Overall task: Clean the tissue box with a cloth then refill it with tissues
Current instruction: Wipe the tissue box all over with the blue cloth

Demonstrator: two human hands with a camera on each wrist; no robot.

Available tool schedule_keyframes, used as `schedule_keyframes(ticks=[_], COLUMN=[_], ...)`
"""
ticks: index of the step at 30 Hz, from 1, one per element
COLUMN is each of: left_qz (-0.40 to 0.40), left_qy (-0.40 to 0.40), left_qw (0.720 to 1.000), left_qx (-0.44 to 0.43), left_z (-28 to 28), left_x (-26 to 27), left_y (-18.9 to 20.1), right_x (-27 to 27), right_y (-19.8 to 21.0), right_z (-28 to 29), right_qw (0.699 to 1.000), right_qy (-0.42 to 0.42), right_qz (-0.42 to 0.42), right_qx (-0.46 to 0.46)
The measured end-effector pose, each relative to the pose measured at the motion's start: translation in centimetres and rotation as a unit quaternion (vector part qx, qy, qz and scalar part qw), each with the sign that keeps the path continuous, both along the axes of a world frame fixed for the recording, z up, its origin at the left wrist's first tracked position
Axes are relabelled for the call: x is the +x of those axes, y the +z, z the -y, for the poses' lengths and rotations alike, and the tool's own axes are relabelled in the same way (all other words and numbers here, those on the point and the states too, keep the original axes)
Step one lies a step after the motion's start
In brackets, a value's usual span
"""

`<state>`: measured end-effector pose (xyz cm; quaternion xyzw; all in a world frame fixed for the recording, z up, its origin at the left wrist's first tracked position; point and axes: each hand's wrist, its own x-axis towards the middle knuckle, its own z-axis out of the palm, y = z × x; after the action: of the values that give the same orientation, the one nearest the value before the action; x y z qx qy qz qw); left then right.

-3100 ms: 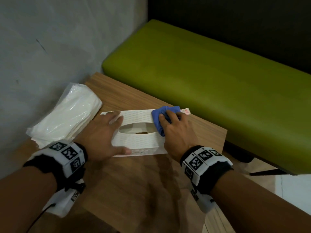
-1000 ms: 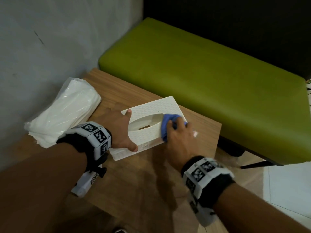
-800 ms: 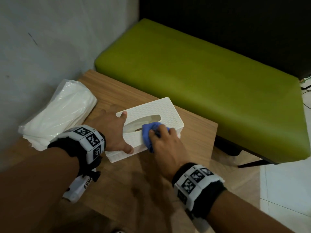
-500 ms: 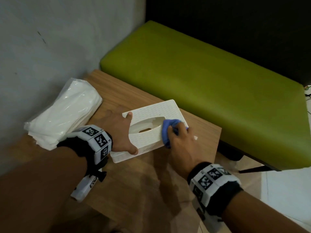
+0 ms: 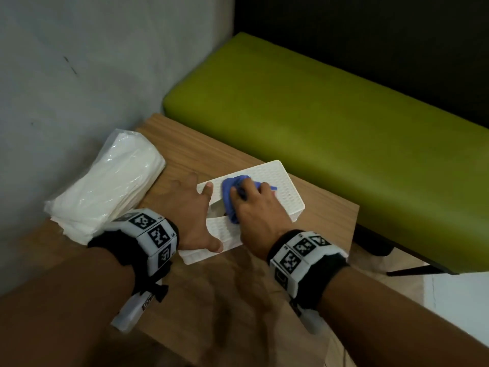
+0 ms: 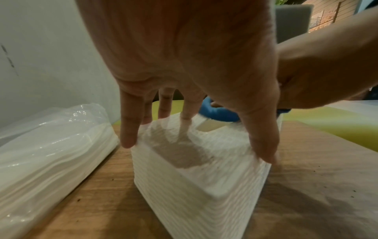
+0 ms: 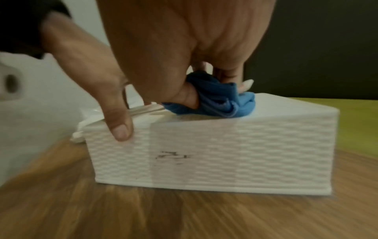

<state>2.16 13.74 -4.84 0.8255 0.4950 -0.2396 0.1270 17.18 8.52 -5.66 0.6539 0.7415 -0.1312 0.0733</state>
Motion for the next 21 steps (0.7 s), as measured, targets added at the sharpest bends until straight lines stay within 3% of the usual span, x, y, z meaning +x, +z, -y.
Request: schedule_keyframes(ticks=[6, 11, 16, 21], left_qz=[-0.003, -0.002, -0.009, 0.069], left_qy=[-0.007, -0.033, -0.145, -0.06], left_qw=[1.0, 0.999, 0.989, 0.996], left_qx=[0.005, 0.016, 0.027, 0.019], left_z=[0.4, 1.5, 3.3, 4.2], left_x=[-0.4, -1.0, -2.9, -3.2], left_y=[-0.2, -0.1, -0.9, -2.3], right_x=[6.0, 4.6, 5.4, 5.0], right_y=[0.4, -0.2, -0.1, -0.2], right_z=[-0.6, -0.3, 0.1, 0.5], right_qw=[0.989, 0.994, 0.989, 0.991], right_qy=[-0.141, -0.106, -0.142, -0.132], right_qz=[0.048, 0.038, 0.046, 0.026], right_qx=[0.012, -0.003, 0.011, 0.022])
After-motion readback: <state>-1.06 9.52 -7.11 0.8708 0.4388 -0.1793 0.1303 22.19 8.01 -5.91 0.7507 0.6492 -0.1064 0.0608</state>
